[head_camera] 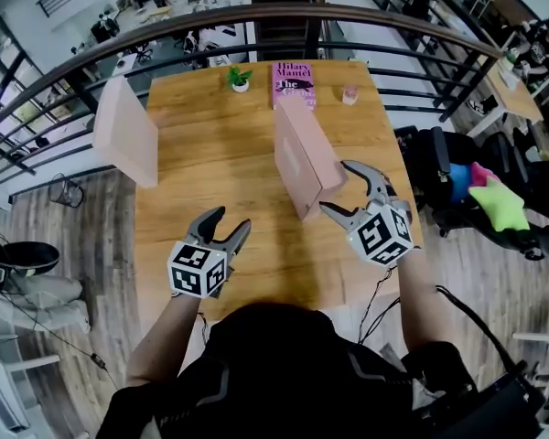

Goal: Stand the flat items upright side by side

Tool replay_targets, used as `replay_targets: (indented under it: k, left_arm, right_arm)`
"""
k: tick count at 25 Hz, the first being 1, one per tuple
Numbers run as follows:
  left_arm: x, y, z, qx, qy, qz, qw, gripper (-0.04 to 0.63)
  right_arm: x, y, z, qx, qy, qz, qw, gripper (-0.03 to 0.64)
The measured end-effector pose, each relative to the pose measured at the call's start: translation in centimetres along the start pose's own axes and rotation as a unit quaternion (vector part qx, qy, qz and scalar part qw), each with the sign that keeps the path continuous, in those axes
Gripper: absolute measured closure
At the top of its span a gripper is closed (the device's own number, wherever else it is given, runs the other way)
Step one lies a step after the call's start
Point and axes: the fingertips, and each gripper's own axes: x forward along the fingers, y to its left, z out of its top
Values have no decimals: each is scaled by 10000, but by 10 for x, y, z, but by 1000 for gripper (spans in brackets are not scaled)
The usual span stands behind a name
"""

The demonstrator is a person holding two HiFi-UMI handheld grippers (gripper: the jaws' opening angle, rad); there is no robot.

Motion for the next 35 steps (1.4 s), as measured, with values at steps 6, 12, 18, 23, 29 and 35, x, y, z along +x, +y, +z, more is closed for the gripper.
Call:
replay_targets:
  k: [6, 12, 18, 23, 29, 35]
  left_arm:
    - [-27, 11, 30, -93, -555, 378, 9977, 316]
    - [-48, 18, 59, 122, -968, 794, 9921, 316]
    - [-60, 26, 69, 70, -1158, 960, 9886, 318]
    - [-65, 26, 73, 86, -1270, 1113, 9856, 318]
    - [-66, 22, 86, 159, -1385, 1237, 9825, 327]
    - [-81, 27, 76, 107, -1303, 1595, 9785, 333]
  right_arm:
    - [-7, -7, -3, 1740, -527, -205, 9831, 198]
    - [-3, -10, -10, 3316, -923, -313, 9384, 187]
    - [9, -1, -15, 3910, -952, -216, 9152, 189]
    - [18, 2, -18, 3969, -879, -185, 9134, 228]
    - [32, 3, -22, 4025, -776, -259, 9118, 273]
    - [39, 3, -17, 3855, -803, -145, 9191, 304]
